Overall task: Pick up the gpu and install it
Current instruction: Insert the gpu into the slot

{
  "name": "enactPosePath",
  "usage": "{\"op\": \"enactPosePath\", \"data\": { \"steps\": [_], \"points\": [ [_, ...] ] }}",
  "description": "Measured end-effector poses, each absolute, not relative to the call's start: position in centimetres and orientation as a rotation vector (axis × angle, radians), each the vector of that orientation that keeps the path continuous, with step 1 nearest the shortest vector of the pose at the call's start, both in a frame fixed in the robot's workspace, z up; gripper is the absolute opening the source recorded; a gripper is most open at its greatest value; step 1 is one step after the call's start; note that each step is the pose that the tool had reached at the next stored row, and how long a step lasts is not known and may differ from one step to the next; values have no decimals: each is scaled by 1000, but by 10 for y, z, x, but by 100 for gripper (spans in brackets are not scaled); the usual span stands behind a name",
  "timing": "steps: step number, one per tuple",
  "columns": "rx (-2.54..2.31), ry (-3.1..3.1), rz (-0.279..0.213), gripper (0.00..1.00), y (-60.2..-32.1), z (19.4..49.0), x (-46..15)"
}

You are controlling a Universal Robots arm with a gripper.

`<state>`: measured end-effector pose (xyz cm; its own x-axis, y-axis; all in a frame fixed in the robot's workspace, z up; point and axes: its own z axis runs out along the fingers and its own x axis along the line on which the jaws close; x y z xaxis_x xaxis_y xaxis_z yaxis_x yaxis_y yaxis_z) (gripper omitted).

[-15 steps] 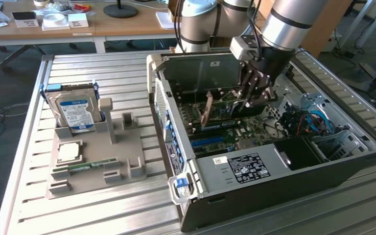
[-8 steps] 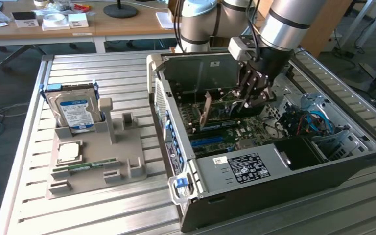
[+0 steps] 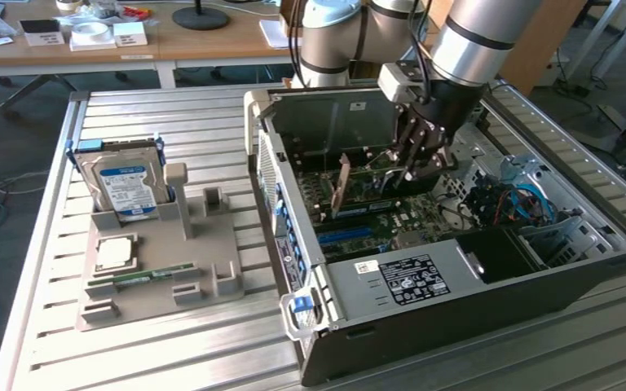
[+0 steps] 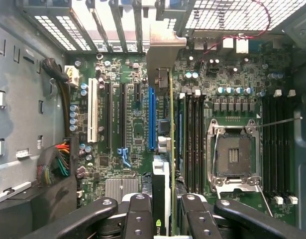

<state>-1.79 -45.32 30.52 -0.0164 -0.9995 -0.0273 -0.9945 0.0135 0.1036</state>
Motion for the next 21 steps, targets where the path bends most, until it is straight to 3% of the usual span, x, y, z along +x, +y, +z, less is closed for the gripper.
{"op": "enactPosePath", "data": {
  "steps": [21],
  "points": [
    [2147, -2196, -153, 27, -454, 302, -23]
  ]
}}
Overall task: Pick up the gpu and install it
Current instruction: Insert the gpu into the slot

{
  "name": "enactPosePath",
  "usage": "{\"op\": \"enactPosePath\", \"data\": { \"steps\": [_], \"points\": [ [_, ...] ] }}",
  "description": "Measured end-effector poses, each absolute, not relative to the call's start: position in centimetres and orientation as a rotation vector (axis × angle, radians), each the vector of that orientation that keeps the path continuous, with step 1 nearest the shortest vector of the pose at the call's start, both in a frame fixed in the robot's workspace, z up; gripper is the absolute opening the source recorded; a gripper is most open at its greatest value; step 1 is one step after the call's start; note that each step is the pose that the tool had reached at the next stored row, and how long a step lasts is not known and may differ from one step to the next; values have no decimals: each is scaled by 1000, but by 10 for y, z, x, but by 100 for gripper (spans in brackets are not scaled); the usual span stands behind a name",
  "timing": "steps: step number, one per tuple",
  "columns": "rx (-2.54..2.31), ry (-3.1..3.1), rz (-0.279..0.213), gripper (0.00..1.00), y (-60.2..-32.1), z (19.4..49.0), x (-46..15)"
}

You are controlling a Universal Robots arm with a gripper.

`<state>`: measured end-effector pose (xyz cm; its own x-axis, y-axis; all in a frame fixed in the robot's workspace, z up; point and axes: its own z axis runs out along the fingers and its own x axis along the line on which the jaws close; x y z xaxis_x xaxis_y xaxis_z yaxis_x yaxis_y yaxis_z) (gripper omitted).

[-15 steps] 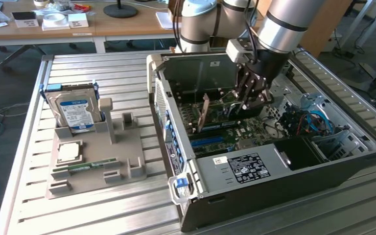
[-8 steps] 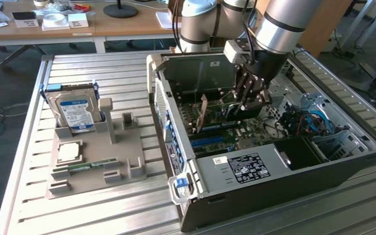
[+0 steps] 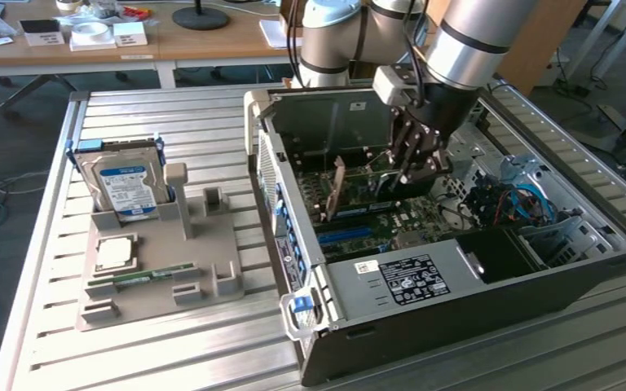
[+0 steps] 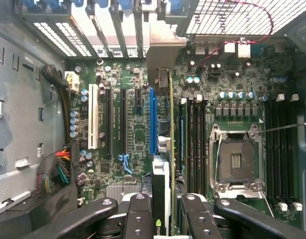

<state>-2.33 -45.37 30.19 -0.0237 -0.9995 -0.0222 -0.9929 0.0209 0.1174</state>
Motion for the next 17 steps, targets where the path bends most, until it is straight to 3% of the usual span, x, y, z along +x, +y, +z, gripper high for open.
{"op": "enactPosePath", "data": {
  "steps": [17],
  "points": [
    [2147, -2196, -154, 27, -456, 284, -23]
  ]
}}
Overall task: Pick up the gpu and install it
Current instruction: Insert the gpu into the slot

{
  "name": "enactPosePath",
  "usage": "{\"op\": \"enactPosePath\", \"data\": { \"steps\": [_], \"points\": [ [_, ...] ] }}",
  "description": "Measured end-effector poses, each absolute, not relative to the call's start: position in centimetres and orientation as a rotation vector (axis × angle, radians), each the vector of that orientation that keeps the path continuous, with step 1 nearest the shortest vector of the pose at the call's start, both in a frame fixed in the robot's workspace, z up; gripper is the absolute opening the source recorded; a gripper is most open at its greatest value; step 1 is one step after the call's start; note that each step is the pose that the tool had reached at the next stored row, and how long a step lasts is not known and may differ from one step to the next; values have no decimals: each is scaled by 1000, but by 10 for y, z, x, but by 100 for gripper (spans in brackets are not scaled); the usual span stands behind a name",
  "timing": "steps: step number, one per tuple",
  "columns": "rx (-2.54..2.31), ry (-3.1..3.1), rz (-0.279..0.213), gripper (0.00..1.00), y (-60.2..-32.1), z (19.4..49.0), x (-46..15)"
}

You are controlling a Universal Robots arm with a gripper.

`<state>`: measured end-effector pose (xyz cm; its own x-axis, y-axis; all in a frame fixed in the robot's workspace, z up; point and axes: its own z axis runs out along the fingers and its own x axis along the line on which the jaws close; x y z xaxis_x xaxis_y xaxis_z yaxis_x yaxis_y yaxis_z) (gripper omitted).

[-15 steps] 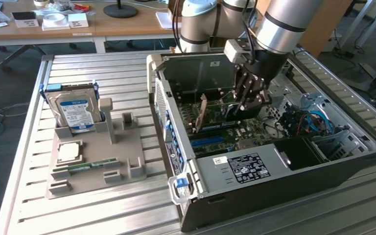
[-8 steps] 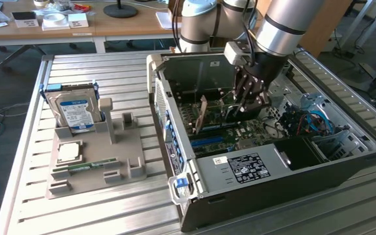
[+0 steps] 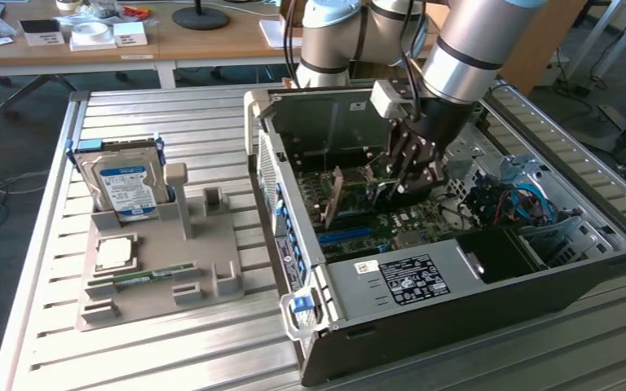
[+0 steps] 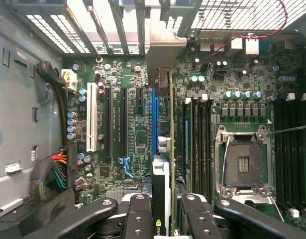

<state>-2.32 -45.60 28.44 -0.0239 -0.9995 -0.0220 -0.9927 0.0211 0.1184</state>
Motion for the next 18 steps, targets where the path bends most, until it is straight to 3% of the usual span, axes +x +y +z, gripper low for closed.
{"op": "enactPosePath", "data": {
  "steps": [18],
  "points": [
    [2146, -2195, -155, 27, -456, 282, -27]
  ]
}}
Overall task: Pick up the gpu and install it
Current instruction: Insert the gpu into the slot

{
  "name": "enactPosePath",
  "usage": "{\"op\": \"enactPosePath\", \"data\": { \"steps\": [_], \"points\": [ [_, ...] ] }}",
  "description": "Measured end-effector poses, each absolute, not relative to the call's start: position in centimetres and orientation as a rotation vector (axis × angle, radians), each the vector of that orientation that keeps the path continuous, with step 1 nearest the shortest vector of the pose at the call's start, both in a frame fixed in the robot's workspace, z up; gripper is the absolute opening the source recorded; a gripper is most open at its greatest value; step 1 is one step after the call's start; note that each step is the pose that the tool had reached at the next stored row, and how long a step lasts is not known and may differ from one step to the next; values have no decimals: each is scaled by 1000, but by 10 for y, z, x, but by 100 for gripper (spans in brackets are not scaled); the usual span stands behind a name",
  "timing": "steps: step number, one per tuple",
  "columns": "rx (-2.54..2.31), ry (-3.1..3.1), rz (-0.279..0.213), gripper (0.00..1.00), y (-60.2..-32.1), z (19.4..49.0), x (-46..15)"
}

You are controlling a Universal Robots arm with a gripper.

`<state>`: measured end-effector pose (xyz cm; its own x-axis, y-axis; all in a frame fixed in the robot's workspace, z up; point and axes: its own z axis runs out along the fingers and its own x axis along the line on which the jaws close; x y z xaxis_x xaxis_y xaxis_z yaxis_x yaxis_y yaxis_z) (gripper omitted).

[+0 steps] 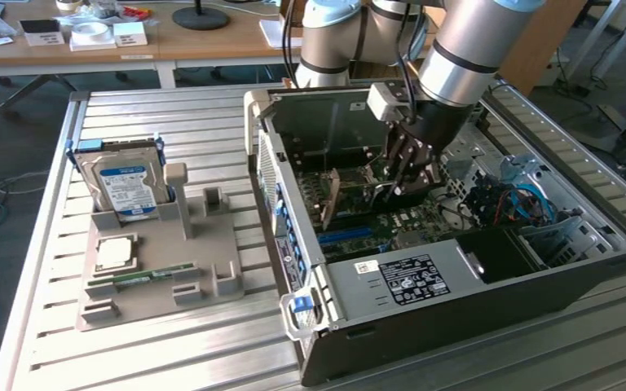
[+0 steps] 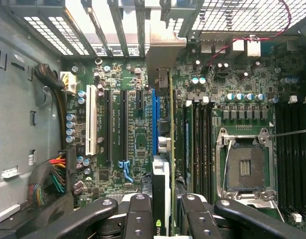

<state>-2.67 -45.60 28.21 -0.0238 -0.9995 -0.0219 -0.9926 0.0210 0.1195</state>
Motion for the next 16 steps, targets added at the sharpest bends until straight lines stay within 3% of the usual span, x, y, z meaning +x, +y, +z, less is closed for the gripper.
{"op": "enactPosePath", "data": {
  "steps": [16],
  "points": [
    [2146, -2195, -155, 27, -456, 282, -37]
  ]
}}
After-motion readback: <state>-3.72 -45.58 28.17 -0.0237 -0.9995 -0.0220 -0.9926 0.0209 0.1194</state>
